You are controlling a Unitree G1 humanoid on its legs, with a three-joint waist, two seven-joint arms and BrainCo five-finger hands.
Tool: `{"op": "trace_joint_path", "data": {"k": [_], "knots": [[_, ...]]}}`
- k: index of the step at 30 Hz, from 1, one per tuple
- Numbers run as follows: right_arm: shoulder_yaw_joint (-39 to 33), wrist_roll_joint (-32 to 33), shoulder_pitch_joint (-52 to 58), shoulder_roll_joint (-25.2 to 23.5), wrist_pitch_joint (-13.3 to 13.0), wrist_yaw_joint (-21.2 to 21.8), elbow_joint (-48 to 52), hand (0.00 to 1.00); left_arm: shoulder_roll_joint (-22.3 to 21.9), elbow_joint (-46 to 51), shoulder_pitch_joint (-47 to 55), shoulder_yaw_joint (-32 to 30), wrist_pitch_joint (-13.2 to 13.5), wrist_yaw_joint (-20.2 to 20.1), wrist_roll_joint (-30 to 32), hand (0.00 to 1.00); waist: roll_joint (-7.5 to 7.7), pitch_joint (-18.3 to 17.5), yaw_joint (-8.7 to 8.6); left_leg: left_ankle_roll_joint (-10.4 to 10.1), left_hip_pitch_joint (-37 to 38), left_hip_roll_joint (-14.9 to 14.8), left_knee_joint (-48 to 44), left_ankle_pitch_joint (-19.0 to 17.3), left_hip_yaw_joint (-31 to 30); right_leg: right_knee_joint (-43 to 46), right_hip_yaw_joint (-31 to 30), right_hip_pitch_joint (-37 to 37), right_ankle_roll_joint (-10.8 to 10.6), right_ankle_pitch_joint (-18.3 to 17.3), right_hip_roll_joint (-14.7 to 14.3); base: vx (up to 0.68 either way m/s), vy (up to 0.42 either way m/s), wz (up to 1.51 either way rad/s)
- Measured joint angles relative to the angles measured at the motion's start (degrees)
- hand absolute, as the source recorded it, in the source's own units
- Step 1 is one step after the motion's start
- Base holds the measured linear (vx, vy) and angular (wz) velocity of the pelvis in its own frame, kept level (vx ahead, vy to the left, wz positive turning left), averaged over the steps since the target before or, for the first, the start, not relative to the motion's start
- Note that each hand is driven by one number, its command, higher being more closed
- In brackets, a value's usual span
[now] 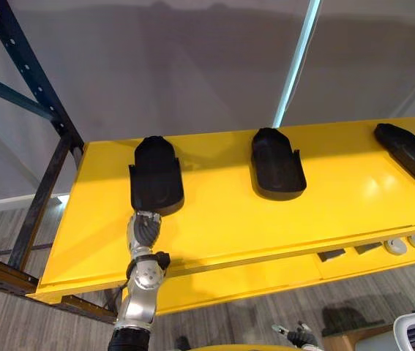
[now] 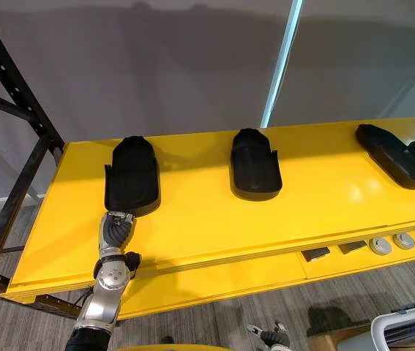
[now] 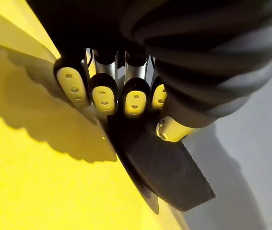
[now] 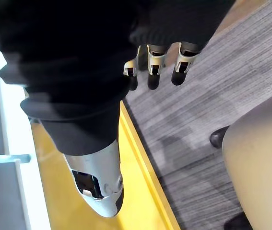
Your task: Walk over and take plastic housings, then place them on the shelf
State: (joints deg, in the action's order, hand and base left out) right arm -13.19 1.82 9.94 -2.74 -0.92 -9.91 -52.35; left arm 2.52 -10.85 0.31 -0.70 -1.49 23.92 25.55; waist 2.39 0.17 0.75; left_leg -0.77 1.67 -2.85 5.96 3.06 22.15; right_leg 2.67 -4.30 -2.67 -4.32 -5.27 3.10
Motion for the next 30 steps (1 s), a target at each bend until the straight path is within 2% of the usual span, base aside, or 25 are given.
{"op": "trace_joint_path", "data": {"k": [6, 10, 12, 13, 18, 21, 25, 28, 30], "knots": [[-0.27, -0.15, -0.96, 0.53, 0.08, 0.04, -0.95, 0.00, 0.41, -2.22, -1.82, -0.11, -0.72, -0.02, 0.00, 1.00, -0.42, 0.30, -0.15, -0.34, 0.12, 0.02, 0.06, -0.30, -0.06, -0.06, -0.30, 0.38, 0.11, -0.08, -0.01, -0.04, -0.012, -0.03], [-0.36, -0.09, -1.19, 0.61, 0.06, 0.02, -2.03, 0.00, -0.04, -1.95, -1.68, 0.07, -0.74, 0.03, -0.02, 1.00, -0.13, 0.38, -0.10, -0.34, 0.08, 0.20, 0.06, -0.29, -0.07, 0.02, -0.21, 0.58, 0.37, -0.49, 0.15, -0.05, 0.000, 0.01], [-0.31, -0.09, -1.18, 0.91, -0.16, 0.04, -2.36, 0.00, -0.29, 0.34, -0.31, 0.83, -0.74, 0.02, -0.10, 1.00, 0.16, 0.26, -0.40, -0.35, -0.22, 0.31, 0.04, -0.31, -0.05, 0.15, -0.37, 0.94, 0.31, -0.49, 0.36, 0.00, 0.000, 0.00], [-0.26, -0.05, -1.19, 0.79, -0.56, 0.02, -2.50, 0.00, -0.40, 6.25, 2.05, 1.83, -0.46, 0.08, -0.12, 1.00, 0.59, 0.13, -0.70, -0.34, -1.16, 0.36, 0.02, -0.32, -0.08, 0.32, -0.33, 1.88, 0.23, -0.43, 0.74, 0.02, 0.031, 0.02], [-0.21, 0.37, -0.80, 0.64, -1.15, 0.01, -2.54, 0.00, -0.19, 20.85, 6.84, 4.46, 2.23, 0.22, -0.13, 1.00, 1.21, -0.05, -0.11, 0.02, -1.69, 0.52, -0.18, -0.54, -0.53, 0.43, -0.38, 1.75, -0.43, 0.77, 0.93, 0.05, 0.018, 0.04], [-0.01, 0.39, -0.71, 0.73, -1.40, -0.02, -2.53, 0.00, -0.28, 29.15, 8.83, 4.76, 5.74, 1.56, -0.35, 1.00, 1.01, -0.03, 0.05, 0.55, -1.43, -0.13, -0.17, -0.94, -1.82, 1.55, -0.03, 1.50, -0.01, 1.85, 0.15, 0.04, 0.008, 0.22], [0.34, 0.39, -0.54, 0.31, -1.39, -0.13, -2.45, 0.00, -1.55, 36.06, 13.00, -0.06, 9.17, 4.78, -5.49, 1.00, 0.50, 0.06, 0.19, 0.82, -0.86, -0.87, 0.00, -1.29, -3.61, 3.51, 2.78, 0.65, 0.01, 2.25, -0.55, 0.00, -0.014, 0.23], [0.85, 0.39, -0.36, 0.30, -1.35, -0.51, -2.42, 0.00, -3.36, 37.64, 16.14, -4.21, 10.89, 7.82, -12.00, 1.00, 0.43, 0.10, 0.34, 0.83, -0.92, -0.88, 0.00, -1.28, -4.88, 3.58, 4.29, 0.10, 0.20, 2.38, -0.57, 0.03, -0.011, 0.23], [1.76, 0.39, -0.34, 0.31, -1.32, -1.25, -2.40, 0.00, -4.16, 37.69, 18.23, -6.70, 11.10, 8.95, -15.09, 1.00, 0.43, 0.08, 0.43, 0.83, -0.90, -0.94, -0.01, -1.28, -5.23, 3.58, 5.41, -0.14, 0.20, 2.38, -0.57, 0.03, -0.020, 0.17]]}}
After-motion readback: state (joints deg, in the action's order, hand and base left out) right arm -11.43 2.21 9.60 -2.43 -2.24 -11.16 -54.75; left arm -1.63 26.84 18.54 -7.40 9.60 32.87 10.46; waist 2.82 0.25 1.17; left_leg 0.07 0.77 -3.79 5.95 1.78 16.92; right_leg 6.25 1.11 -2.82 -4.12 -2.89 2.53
